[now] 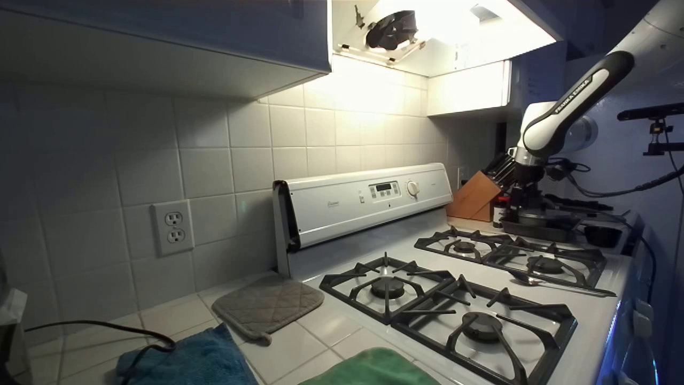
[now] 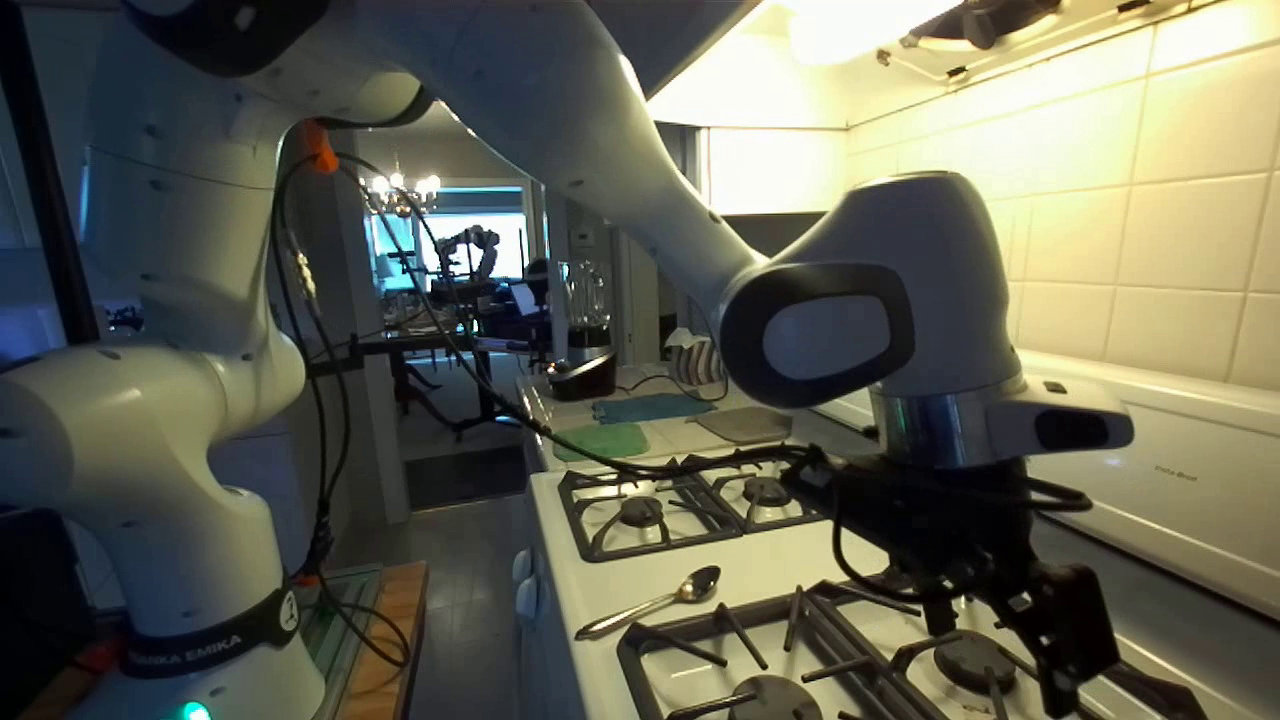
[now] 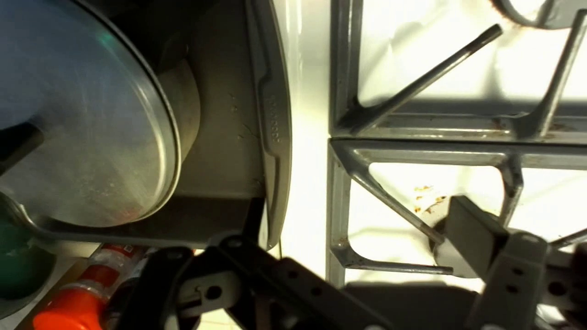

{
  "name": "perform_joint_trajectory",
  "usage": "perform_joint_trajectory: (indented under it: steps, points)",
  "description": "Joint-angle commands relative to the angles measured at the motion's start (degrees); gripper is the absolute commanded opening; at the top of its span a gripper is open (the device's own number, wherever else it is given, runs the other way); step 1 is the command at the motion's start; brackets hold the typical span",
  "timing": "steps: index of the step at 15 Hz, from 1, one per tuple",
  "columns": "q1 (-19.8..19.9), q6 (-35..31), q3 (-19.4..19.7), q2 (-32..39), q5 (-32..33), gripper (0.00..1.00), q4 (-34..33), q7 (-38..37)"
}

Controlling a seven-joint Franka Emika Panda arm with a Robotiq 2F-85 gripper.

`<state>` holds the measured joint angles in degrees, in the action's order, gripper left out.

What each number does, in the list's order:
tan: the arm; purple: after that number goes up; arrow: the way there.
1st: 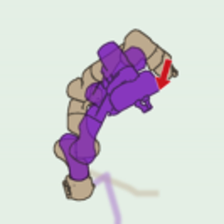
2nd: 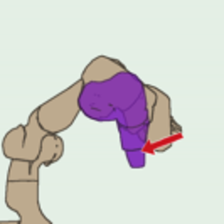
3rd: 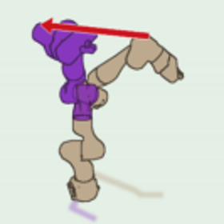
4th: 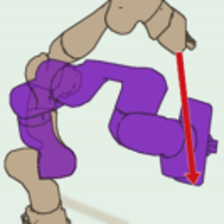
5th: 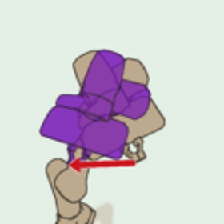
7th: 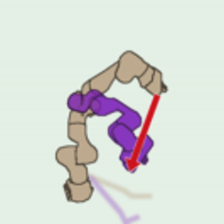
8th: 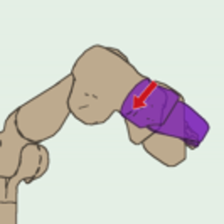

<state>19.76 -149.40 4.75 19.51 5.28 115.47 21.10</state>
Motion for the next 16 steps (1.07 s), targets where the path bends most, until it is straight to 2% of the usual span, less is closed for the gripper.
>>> perform_joint_trajectory:
  steps: [1, 6, 12, 15, 16]
  points:
    - [-2.33, 4.47, 1.07, -6.98, -0.77, 1.00, 4.84, -1.15]
    - [-5.68, 8.32, 2.50, -13.50, 1.21, 1.00, 9.38, -4.18]
    - [-8.33, 8.07, 2.52, -19.85, 1.81, 1.00, 15.98, -6.89]
    - [-9.14, 9.04, 2.40, -21.41, 1.88, 1.00, 17.83, -7.75]
    - [-9.00, 8.26, 2.66, -18.61, 0.48, 1.00, 15.04, -6.07]
